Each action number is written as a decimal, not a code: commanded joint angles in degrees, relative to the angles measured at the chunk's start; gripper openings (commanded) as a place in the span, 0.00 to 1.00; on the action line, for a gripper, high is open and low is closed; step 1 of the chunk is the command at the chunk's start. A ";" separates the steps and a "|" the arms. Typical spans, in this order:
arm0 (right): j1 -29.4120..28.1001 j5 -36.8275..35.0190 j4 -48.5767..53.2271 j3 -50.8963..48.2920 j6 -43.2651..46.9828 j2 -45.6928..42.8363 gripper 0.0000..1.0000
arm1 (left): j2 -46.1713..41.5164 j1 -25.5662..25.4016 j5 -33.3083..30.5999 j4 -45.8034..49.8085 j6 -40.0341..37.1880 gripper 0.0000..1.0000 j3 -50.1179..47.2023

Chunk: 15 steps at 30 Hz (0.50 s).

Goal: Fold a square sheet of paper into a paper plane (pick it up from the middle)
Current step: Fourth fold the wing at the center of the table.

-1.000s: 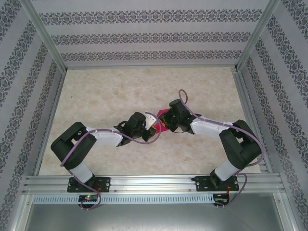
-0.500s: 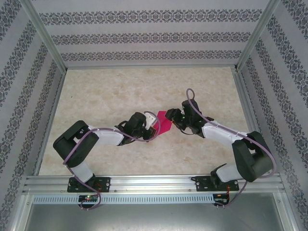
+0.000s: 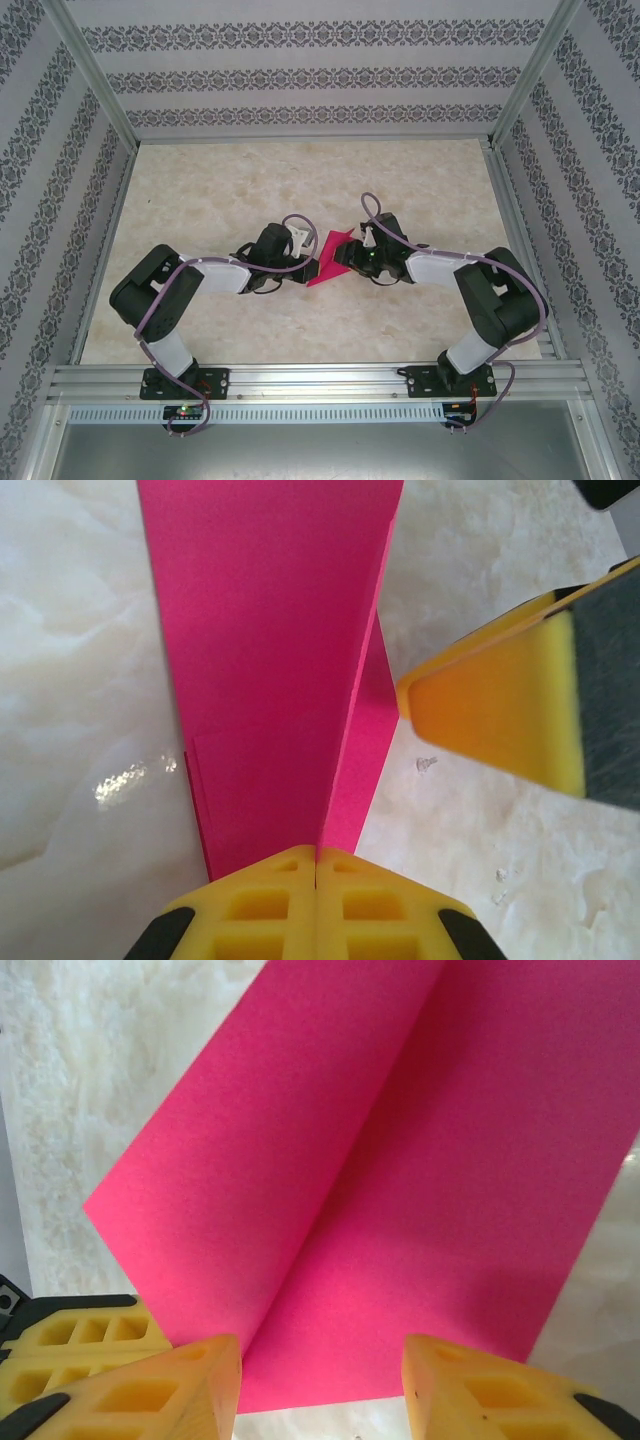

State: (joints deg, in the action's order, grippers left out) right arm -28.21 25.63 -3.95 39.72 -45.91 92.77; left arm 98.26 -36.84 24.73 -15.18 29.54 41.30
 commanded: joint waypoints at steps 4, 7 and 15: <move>-0.97 2.55 -2.78 4.36 2.98 3.34 0.46 | 2.07 1.57 3.51 -3.70 4.80 0.01 -0.55; -1.04 2.76 -2.81 5.37 3.29 4.76 0.46 | 2.44 2.12 4.12 -4.05 5.73 0.01 -0.65; -1.06 1.46 -1.40 7.27 3.36 7.49 0.43 | 3.41 3.13 5.22 -4.42 7.72 0.01 -0.59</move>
State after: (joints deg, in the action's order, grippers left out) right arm -28.77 27.31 -5.15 45.39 -43.75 99.37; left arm 100.90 -34.79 28.49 -17.06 35.57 41.15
